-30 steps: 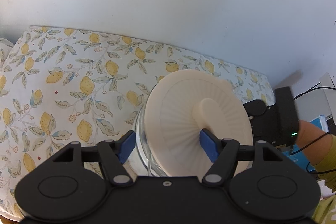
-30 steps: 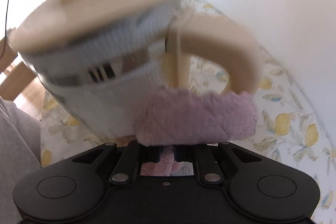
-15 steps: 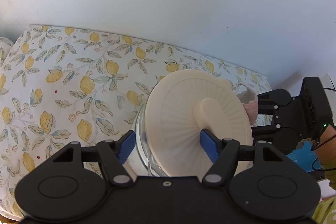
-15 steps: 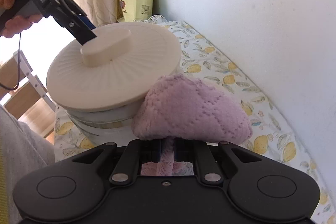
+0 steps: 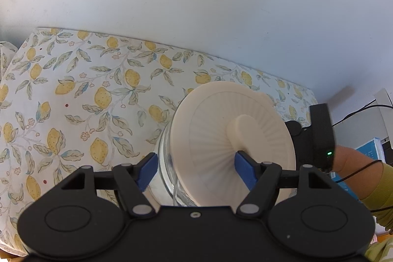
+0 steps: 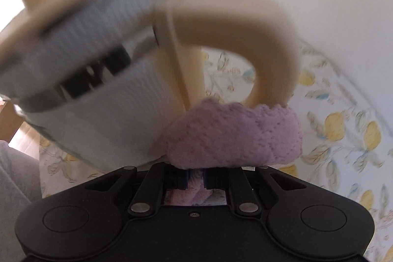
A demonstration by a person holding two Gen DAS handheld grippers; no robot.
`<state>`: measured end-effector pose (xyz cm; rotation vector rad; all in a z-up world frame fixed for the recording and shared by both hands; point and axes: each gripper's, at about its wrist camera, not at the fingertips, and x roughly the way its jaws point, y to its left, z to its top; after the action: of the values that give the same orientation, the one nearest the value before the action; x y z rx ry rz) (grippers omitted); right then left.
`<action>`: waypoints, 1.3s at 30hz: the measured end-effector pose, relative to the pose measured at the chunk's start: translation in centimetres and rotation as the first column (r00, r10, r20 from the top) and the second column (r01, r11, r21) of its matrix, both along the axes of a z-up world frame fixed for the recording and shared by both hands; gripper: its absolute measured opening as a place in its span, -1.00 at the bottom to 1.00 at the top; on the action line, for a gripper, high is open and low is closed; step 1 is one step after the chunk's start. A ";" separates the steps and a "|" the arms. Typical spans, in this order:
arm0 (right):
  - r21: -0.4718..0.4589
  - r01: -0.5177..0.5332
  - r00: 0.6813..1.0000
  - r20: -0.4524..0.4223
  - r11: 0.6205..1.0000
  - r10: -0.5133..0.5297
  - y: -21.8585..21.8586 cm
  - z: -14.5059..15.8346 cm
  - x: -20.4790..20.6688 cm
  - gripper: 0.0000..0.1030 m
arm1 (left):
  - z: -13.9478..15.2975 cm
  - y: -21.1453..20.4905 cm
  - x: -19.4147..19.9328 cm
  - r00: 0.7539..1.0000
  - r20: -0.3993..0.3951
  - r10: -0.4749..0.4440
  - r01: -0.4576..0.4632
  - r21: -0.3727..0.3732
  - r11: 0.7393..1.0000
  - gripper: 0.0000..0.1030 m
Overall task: Clean container
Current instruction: 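Wipe around the pitcher's glass near the handle with the pink cloth in the right gripper, then lower the pitcher onto the table with the left gripper while the right gripper drops the cloth beside it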
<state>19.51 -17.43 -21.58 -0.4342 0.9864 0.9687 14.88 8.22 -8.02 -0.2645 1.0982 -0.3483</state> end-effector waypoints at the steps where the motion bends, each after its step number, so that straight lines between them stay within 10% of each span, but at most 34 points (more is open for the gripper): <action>1: -0.003 0.001 1.000 0.003 1.000 -0.001 0.1 -0.1 0.0 -0.72 | 0.0 0.0 0.0 1.000 0.000 0.000 0.000 0.001 1.000 0.39; 25: 0.054 0.228 0.969 0.080 0.972 -0.232 -5.3 8.1 -6.7 -0.69 | 0.8 -1.5 -1.5 0.994 0.075 0.081 -0.087 0.075 0.993 0.24; 37: -0.060 0.570 0.819 -0.039 0.820 -0.572 -9.7 3.1 -7.0 -0.66 | 1.4 -1.6 -2.7 0.985 0.064 0.162 -0.169 0.126 0.978 0.34; 39: -0.042 0.596 0.801 -0.043 0.802 -0.597 -9.6 2.6 -6.9 -0.42 | 1.6 -1.5 -3.0 0.983 0.061 0.171 -0.178 0.140 0.974 0.34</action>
<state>12.64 -27.02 -19.03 -0.0941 1.0942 0.3904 11.84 6.71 -6.42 -0.2207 1.0390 -0.1160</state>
